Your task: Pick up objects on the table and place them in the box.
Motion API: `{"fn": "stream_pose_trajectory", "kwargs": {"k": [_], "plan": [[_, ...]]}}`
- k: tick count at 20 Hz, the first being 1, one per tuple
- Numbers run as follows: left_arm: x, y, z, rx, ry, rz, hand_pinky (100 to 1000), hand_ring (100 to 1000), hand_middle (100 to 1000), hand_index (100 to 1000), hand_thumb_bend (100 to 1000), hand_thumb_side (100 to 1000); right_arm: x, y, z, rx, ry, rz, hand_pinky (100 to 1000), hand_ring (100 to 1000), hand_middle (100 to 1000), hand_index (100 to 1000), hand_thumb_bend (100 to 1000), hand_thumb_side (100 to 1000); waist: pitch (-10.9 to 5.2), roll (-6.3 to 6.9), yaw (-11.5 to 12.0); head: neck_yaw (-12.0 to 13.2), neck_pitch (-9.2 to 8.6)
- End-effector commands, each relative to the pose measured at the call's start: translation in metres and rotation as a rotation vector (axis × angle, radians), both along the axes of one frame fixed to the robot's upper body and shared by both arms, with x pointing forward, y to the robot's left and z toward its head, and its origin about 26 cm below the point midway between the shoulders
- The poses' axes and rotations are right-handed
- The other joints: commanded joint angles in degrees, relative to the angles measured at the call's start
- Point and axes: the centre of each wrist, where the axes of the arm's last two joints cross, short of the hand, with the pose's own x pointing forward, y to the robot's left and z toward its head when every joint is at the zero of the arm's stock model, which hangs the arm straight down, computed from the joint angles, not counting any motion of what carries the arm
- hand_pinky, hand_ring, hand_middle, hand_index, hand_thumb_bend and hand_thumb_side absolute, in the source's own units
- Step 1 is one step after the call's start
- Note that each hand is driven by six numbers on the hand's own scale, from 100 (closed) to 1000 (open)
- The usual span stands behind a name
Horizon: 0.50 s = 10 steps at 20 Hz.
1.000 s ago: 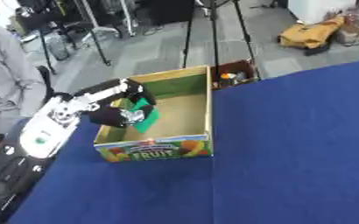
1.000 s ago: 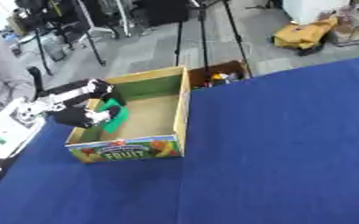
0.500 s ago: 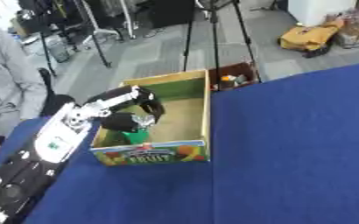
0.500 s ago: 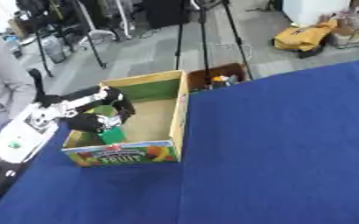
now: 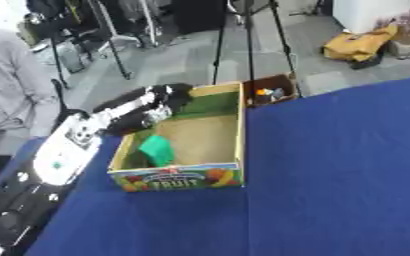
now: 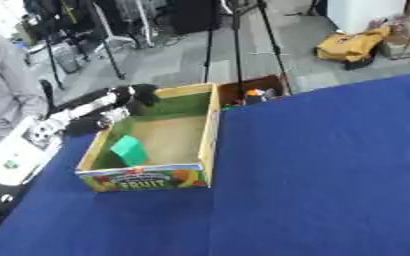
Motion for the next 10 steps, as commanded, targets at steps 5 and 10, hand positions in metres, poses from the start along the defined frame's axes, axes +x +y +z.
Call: {"fn": "stream_pose_trajectory", "kwargs": {"k": [5, 10], "plan": [[-0.067, -0.012, 0.043, -0.306, -0.334, -0.176, 805, 857, 803, 983, 100, 943, -0.005, 0.000, 0.004, 0.013, -0.033, -0.003, 963, 831, 477, 669, 100, 816, -5.45, -2.30, 2.1, -2.6, 3.26], [-0.085, -0.025, 0.028, -0.466, -0.330, -0.266, 793, 850, 785, 979, 100, 979, -0.004, 0.005, 0.002, 0.035, -0.041, 0.017, 954, 828, 486, 668, 100, 814, -8.84, -4.41, 3.2, -5.2, 7.72]]}}
